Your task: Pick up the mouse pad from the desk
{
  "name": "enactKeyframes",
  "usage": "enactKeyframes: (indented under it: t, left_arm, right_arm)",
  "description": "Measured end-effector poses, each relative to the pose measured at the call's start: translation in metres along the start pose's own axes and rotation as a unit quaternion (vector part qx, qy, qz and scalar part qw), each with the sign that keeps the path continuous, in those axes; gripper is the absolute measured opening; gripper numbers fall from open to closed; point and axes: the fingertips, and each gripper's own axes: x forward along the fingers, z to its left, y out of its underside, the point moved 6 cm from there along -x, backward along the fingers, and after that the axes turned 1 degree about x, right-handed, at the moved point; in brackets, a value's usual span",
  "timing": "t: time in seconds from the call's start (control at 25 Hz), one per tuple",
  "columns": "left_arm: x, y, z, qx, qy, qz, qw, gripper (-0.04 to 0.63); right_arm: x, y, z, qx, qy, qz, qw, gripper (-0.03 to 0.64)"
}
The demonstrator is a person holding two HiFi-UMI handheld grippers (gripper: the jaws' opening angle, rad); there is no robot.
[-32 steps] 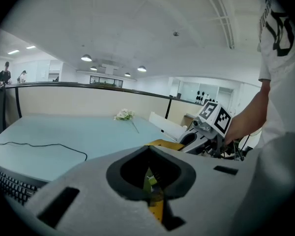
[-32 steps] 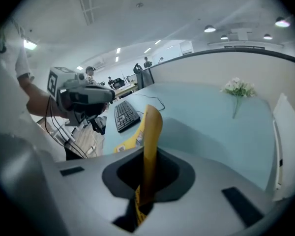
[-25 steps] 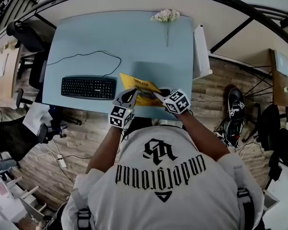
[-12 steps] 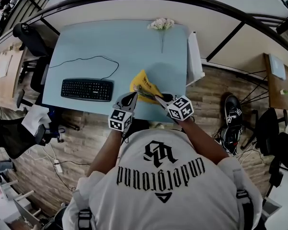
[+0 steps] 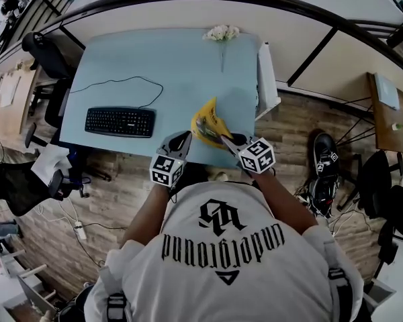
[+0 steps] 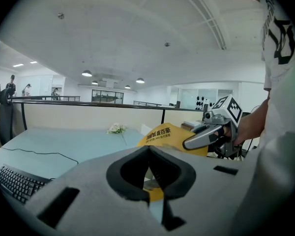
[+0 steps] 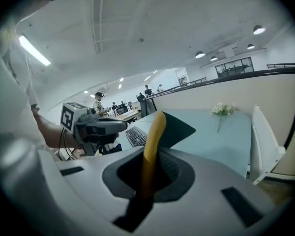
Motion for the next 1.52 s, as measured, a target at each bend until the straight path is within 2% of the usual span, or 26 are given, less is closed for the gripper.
enactKeyframes:
  t: [0.28,0.64,1.12,1.52]
  left_arm:
    - [-0.016,-0.014,-0.006,0.001,0.004,-0.018,0.9998,0.008]
    - [-0.042,-0.028,0.012,0.017,0.039,-0.03,0.9986,0.008]
    - [-0.119,-0.021,0.082,0.032,0.083,-0.032,0.9955,0.008]
    - [-0.157,-0.004,0.124,0.052,0.132,-0.025,0.9895,0.008]
  right_arm:
    - [-0.019,-0.002,0.014,0.004,0.019,-0.017,1.0,0.023]
    - [-0.018,-0.009,0.035,0.019,0.06,-0.039,0.997,0.023]
    - [0.023,-0.023,0.105,0.024,0.122,-0.083,0.989,0.023]
    - [0.054,-0.023,0.167,0.029,0.163,-0.119,0.979,0.023]
